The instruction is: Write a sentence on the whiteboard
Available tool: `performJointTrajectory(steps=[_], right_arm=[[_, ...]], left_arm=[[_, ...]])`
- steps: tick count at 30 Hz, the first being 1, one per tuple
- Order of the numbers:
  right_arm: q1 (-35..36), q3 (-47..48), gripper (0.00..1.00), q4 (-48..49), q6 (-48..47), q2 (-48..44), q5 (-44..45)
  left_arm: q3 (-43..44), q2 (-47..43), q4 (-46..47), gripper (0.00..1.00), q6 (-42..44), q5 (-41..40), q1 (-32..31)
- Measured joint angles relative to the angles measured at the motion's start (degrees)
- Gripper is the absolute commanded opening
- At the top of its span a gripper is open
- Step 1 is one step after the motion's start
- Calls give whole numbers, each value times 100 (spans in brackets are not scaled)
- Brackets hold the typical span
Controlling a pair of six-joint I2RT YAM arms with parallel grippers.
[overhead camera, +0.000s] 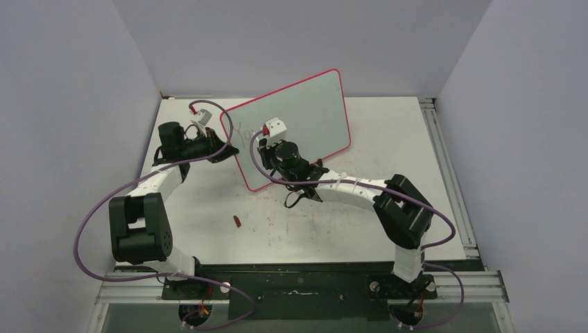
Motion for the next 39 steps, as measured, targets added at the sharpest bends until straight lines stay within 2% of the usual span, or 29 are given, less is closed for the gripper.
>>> performJointTrajectory(steps=[39], right_arm=[[-164, 28, 5, -164, 11, 26, -236]], left_arm=[[0, -2, -2, 0, 0, 2, 0]])
